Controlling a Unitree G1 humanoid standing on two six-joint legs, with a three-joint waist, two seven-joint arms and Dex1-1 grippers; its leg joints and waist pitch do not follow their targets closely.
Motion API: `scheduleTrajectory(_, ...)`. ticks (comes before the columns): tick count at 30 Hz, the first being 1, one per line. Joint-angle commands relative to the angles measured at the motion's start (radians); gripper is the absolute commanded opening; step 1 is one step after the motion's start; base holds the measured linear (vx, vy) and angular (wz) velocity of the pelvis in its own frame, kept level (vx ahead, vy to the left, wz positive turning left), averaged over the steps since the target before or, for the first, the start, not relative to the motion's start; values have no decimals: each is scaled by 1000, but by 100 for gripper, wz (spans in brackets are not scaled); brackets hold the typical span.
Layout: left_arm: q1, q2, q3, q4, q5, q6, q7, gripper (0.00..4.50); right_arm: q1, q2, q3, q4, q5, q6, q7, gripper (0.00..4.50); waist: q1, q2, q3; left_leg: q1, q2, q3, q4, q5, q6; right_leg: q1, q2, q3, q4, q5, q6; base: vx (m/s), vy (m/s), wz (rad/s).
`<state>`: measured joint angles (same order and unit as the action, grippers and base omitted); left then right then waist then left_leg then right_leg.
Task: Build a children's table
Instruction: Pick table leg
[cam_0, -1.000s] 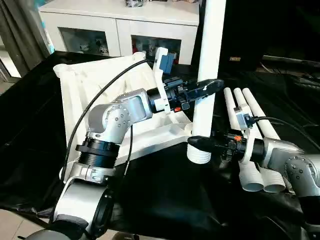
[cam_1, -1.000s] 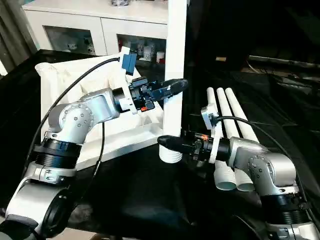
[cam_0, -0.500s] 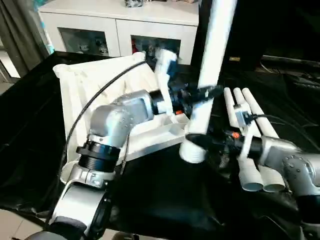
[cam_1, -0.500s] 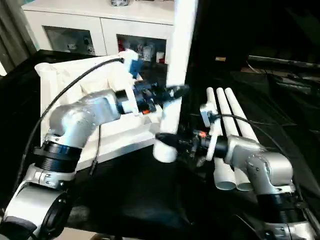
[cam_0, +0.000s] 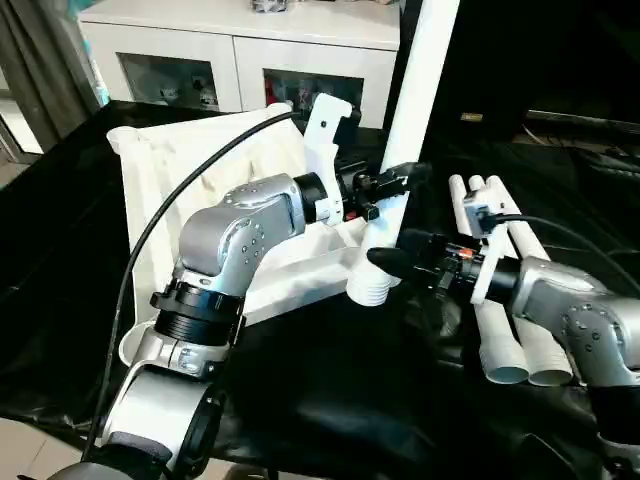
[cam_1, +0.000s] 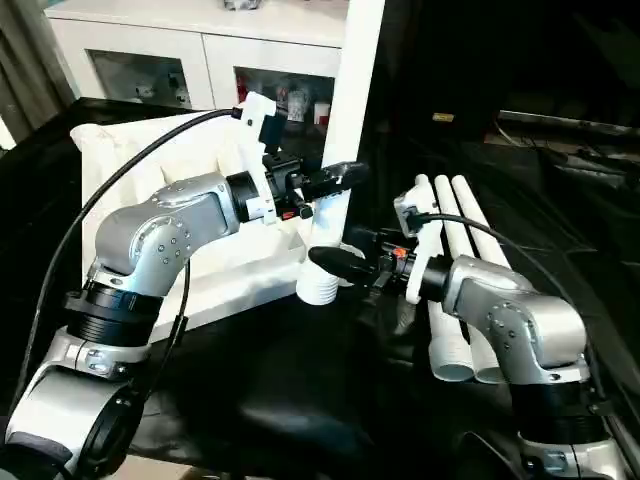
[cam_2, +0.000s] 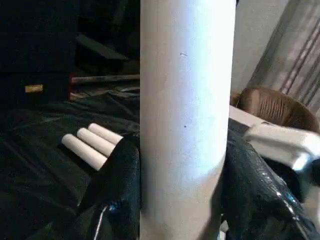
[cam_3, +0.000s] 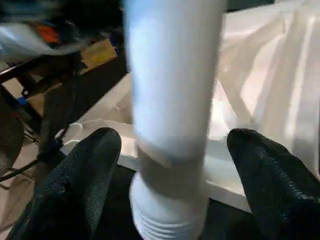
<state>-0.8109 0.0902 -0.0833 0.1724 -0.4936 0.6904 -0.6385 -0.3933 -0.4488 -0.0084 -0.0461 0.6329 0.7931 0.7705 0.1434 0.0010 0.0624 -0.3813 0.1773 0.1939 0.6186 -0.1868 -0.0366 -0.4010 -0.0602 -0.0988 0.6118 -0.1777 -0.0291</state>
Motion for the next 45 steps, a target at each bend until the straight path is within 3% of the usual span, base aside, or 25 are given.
scheduleTrajectory(1, 4, -3, -5, -32, -2, 1, -4, 184, -16, 1, 10, 14, -13, 5, -12, 380, -1, -16, -78, 15, 58, -32, -67, -108, 30, 54, -103, 60, -89, -312, -106, 0, 0, 0)
scheduleTrajectory(23, 11, -14, -19, -85, -24, 42, -22, 184, -32, 4, 37, 29, -10, 16, 51, 380, 1, -17, -77, 15, 60, -33, -68, -110, 31, 54, -103, 61, -87, -306, -106, 0, 0, 0)
scheduleTrajectory(40, 15, -13, -22, -124, -48, 76, -38, 184, -30, 6, 43, 32, -1, 23, 80, 221, 2, -17, -77, 14, 59, -33, -67, -106, 33, 55, -103, 62, -87, -306, -105, 0, 0, 0)
scheduleTrajectory(45, 16, -18, -25, -131, -52, 82, -43, 184, -28, 4, 39, 30, 0, 23, 89, 198, 2, -16, -76, 14, 58, -33, -68, -108, 32, 54, -103, 61, -89, -319, -99, 0, 0, 0)
